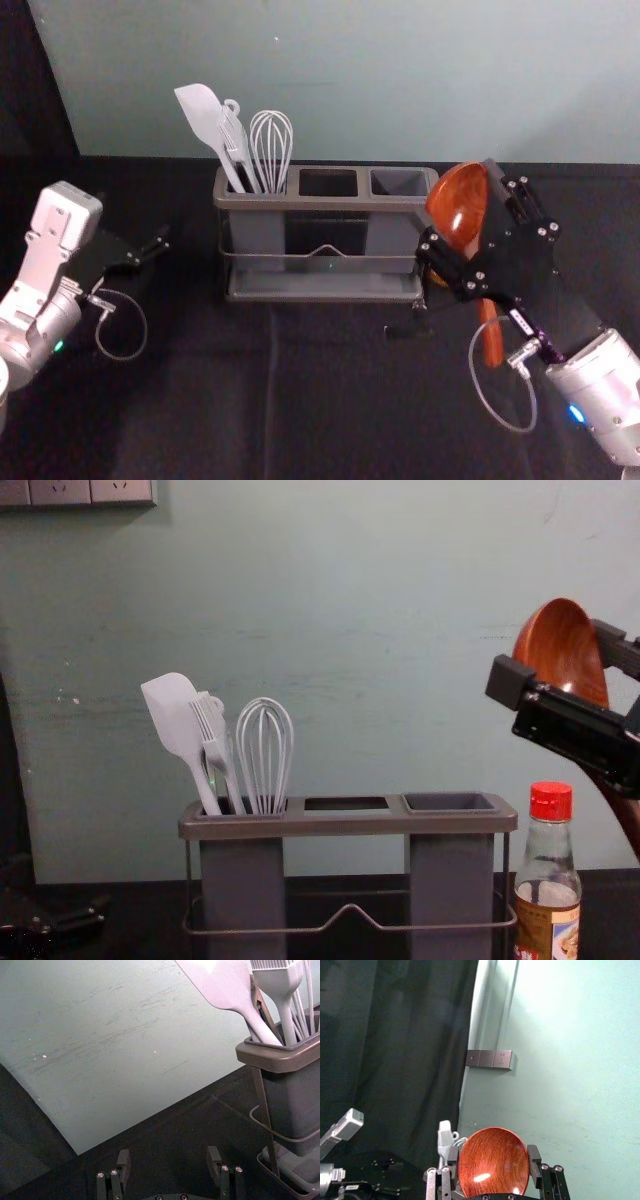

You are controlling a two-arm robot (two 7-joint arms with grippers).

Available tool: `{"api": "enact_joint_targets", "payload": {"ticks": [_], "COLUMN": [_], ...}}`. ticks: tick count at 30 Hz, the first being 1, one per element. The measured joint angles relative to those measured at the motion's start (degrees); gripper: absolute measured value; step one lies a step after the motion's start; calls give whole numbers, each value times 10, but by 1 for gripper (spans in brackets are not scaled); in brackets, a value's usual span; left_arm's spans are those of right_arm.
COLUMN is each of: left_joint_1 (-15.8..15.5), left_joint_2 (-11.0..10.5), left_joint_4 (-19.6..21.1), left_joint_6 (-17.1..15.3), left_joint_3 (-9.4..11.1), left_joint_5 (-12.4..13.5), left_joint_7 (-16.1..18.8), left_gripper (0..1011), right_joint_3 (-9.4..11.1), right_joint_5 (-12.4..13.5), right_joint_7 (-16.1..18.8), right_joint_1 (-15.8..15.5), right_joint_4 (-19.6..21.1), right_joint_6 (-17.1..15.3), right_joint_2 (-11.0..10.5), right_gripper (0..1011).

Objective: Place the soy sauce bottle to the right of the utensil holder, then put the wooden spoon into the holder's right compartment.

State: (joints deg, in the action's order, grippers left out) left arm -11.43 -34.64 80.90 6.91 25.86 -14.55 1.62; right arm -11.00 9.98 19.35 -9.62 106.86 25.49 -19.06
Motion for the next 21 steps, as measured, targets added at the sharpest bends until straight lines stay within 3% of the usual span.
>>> {"api": "enact_joint_targets", "payload": {"ticks": [21], "left_joint_1": [0], "left_joint_2": [0], "left_joint_4": [0], "left_joint_6": [0], "left_joint_3": [0], "left_joint_5": [0], "left_joint_7": [0], "left_gripper": [1005], "right_joint_3": [-1], "right_joint_5": [0], "right_joint_7": [0], "right_joint_1": [1], "right_joint_4": [0], "right_joint_6": [-4], "right_joint_2": [-2], "right_gripper": [838]}}
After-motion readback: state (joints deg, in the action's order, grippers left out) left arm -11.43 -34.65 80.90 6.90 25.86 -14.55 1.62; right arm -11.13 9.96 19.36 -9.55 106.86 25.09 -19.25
